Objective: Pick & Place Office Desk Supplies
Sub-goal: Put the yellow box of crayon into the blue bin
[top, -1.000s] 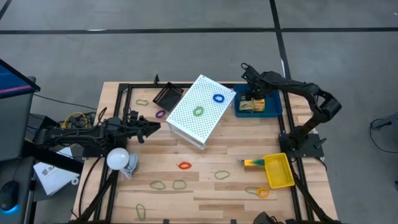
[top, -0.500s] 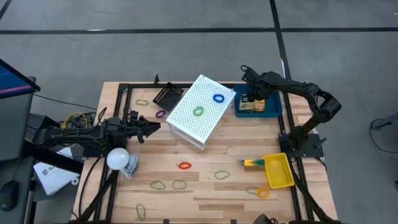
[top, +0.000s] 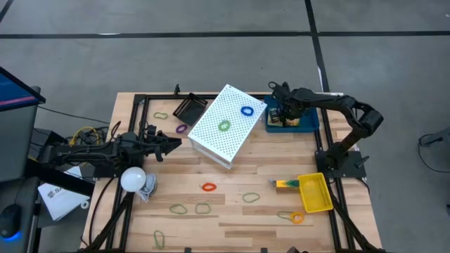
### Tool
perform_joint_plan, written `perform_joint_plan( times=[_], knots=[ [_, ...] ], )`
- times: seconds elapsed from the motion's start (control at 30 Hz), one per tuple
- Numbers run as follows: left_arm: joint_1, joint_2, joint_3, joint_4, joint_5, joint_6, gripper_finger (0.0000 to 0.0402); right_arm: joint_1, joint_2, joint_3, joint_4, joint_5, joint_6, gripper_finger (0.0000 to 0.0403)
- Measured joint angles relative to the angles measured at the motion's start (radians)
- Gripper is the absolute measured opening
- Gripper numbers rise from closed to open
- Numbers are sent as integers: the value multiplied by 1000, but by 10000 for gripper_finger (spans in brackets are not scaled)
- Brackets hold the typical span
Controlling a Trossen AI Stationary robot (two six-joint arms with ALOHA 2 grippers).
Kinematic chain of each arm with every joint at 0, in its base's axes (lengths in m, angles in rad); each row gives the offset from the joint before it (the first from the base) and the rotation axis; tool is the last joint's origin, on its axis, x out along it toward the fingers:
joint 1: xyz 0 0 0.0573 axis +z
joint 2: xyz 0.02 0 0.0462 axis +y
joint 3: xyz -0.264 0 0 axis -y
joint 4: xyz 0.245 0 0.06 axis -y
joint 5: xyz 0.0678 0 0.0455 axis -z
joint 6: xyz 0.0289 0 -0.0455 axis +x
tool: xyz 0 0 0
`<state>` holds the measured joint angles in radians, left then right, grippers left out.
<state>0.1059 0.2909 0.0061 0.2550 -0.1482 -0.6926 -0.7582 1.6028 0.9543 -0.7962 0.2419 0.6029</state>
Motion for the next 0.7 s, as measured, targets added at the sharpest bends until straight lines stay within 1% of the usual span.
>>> perform_joint_plan(
  times=[0.2,0.33,0.4,0.53,0.7],
  knots=[
    [0,0,0,0,0,-11,127,-2,-4,0,-7,2,-4,143],
    [0,0,0,0,0,-14,127,-2,-44,0,-24,5,-32,144],
    [0,0,0,0,0,-14,127,-5,-75,0,-48,21,-40,143],
    [0,0,0,0,0,-14,127,-14,-156,0,-105,19,-65,144],
    [0,0,0,0,0,-13,127,39,-292,0,-188,-48,-145,146]
  ],
)
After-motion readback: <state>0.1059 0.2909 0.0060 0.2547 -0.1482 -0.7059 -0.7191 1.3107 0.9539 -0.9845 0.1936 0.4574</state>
